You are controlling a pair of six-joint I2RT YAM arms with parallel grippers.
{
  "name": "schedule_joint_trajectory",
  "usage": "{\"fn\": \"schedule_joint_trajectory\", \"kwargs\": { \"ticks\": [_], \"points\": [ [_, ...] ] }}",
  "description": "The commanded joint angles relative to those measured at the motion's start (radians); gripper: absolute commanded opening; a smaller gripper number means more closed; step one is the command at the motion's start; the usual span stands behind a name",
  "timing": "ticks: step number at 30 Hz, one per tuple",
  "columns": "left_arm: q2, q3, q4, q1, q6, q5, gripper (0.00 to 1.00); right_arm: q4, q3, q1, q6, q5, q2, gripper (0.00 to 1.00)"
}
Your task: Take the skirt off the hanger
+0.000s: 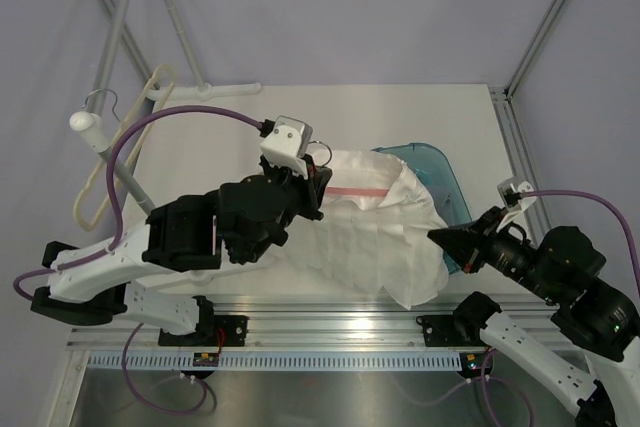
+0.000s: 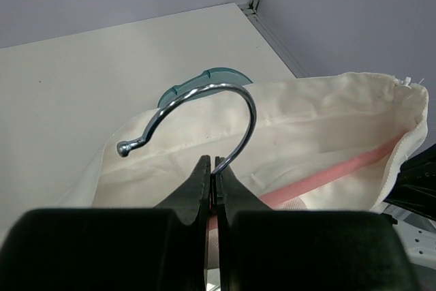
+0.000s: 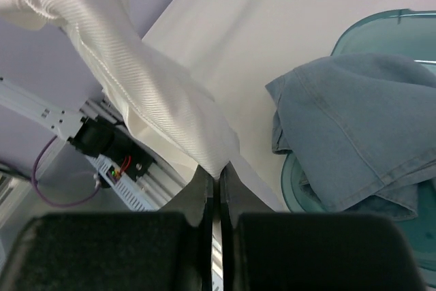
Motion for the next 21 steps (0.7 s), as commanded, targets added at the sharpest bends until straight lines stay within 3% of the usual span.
{"fn": "schedule_joint_trajectory", "kwargs": {
  "ticks": [1,6,11,21],
  "points": [
    [-0.086,-0.031,0.051,0.010,-0.013,-0.083,0.00,-0.026,0.042,-0.002,0.055,0.244,-0.078,0.00],
    [-0.153,-0.110,0.086,0.016,-0.033,-0.097,0.00,-0.047,0.055,-0.001,0.141,0.450,-0.231,0.00],
    [-0.198,-0.156,0.132,0.017,-0.034,-0.089,0.00,-0.106,0.048,-0.001,0.164,0.525,-0.312,0.00],
    [-0.223,-0.180,0.245,0.017,-0.054,0.012,0.00,-0.060,-0.040,-0.001,0.160,0.309,-0.256,0.00]
  ]
}}
